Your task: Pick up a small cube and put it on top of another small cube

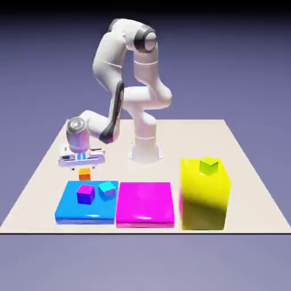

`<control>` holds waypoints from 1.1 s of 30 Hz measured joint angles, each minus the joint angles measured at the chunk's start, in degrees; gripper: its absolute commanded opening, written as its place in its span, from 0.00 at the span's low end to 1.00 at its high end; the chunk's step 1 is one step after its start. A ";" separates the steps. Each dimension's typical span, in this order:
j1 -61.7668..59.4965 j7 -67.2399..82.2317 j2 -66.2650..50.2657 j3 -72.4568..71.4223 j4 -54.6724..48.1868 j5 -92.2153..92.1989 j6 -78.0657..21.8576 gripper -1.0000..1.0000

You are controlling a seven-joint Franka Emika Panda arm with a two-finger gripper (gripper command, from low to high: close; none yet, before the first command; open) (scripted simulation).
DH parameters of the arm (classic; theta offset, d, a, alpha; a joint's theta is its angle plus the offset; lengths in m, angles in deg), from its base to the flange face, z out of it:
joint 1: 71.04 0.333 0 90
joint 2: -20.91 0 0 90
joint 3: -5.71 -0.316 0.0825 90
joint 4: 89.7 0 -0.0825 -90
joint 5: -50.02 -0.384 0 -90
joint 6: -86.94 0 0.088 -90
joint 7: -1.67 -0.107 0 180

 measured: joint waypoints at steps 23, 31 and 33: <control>26.94 21.44 11.46 5.19 -16.82 10.26 -18.35 0.00; 22.91 26.19 1.58 2.23 -16.03 6.26 -7.28 1.00; 24.06 25.66 3.65 2.82 -16.49 7.20 -9.70 1.00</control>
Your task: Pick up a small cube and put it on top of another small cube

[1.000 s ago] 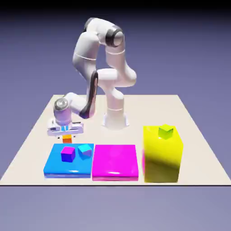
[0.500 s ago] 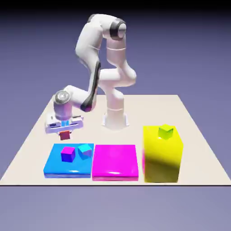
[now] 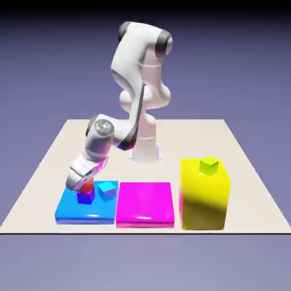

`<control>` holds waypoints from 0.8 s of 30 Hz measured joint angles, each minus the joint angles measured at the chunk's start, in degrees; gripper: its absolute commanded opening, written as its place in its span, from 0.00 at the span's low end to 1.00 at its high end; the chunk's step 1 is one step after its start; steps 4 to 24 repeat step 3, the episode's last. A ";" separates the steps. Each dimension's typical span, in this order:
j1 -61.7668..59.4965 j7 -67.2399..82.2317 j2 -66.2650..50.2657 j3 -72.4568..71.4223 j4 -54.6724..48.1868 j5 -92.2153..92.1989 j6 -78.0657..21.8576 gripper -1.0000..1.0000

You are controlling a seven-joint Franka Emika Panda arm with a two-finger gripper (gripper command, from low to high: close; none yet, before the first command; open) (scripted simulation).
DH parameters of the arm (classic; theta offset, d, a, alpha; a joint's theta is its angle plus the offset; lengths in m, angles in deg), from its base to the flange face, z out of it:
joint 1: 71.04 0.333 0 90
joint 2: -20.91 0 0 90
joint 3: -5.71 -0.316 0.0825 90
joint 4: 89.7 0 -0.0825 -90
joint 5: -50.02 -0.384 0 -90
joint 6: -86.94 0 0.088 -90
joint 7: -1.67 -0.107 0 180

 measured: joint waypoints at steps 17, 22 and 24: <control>3.45 -1.62 6.23 1.77 -1.38 2.81 -7.29 1.00; 3.45 -1.62 6.23 1.77 -1.38 2.81 -7.29 1.00; 3.45 -1.62 6.23 1.77 -1.38 2.81 -7.29 1.00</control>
